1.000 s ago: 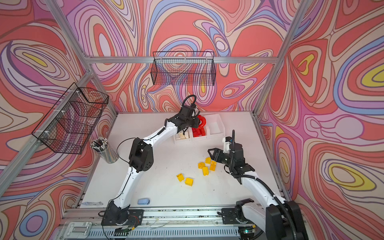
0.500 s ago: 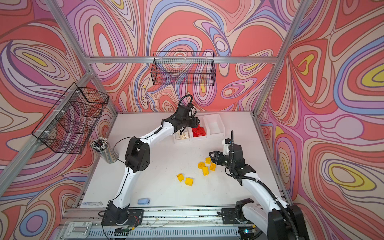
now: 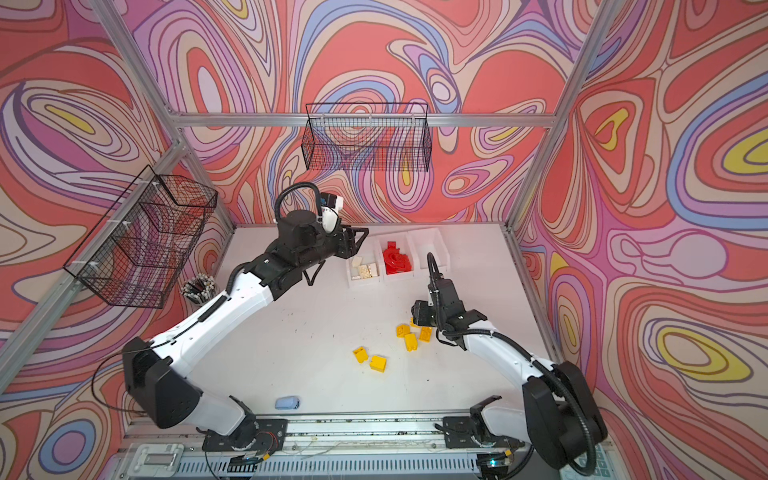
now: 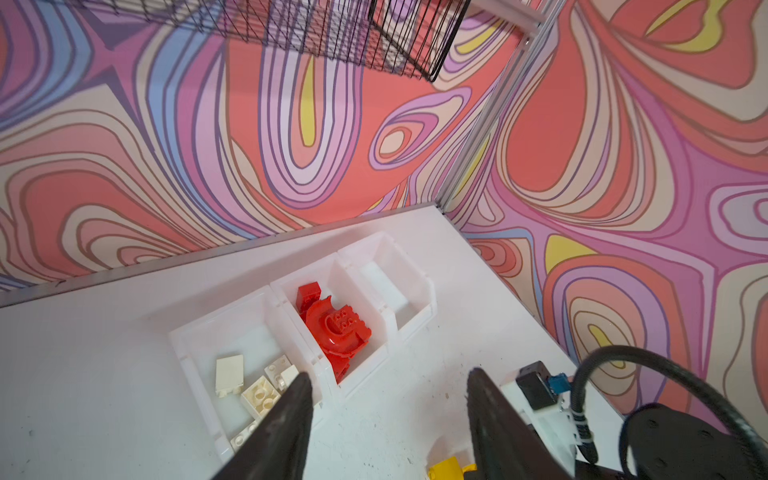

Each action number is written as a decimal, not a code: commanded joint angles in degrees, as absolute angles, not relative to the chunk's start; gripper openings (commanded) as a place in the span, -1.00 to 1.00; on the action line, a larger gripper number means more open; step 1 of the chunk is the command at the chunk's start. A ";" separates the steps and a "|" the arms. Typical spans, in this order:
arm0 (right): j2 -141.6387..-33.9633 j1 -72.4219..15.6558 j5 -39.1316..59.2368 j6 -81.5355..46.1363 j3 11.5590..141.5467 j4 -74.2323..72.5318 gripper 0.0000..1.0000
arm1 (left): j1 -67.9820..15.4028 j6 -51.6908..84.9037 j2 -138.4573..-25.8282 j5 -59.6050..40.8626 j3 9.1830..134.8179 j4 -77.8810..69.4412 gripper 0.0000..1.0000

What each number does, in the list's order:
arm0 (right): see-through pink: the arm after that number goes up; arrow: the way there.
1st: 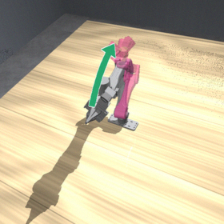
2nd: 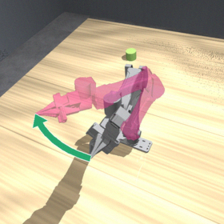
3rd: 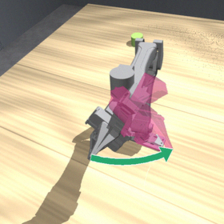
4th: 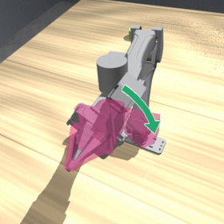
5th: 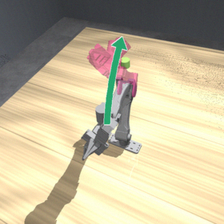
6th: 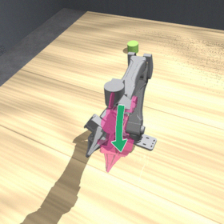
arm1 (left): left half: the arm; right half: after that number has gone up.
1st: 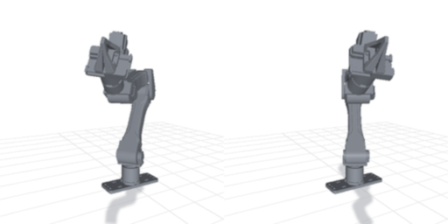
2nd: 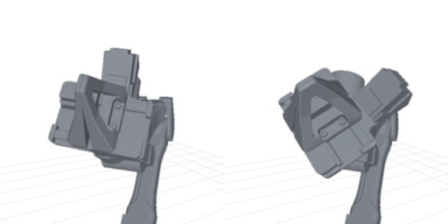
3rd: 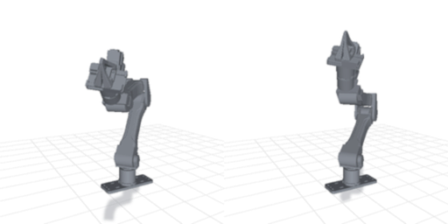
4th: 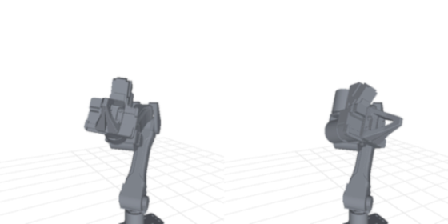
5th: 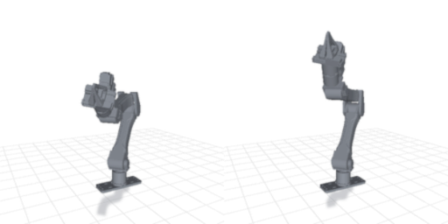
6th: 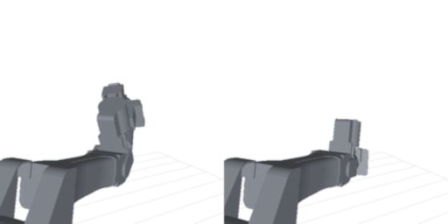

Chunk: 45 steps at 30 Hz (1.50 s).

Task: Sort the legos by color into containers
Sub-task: 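Withdraw the left gripper while the right gripper grasps a yellow brick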

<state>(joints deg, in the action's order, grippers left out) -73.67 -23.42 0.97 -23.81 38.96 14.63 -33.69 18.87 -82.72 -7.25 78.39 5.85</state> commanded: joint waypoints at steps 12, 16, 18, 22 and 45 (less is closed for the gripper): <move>-85.66 -29.77 -9.57 -24.81 44.94 16.63 0.08 | -33.66 20.59 -58.06 0.06 51.24 14.76 0.18; -87.90 -30.89 -10.11 -25.04 44.92 16.05 0.08 | -33.67 20.75 -55.08 -0.07 49.59 18.97 0.18; -89.35 -31.42 -10.45 -25.43 44.91 15.78 0.07 | -33.64 20.39 -53.63 0.35 48.76 19.32 0.19; -90.68 -32.56 -10.66 -26.14 44.65 14.94 0.03 | -33.66 19.78 -51.71 1.70 48.08 20.17 0.39; -86.74 -33.16 -10.62 -25.17 49.77 17.03 -0.51 | -33.71 23.43 -39.90 12.31 47.49 23.59 1.00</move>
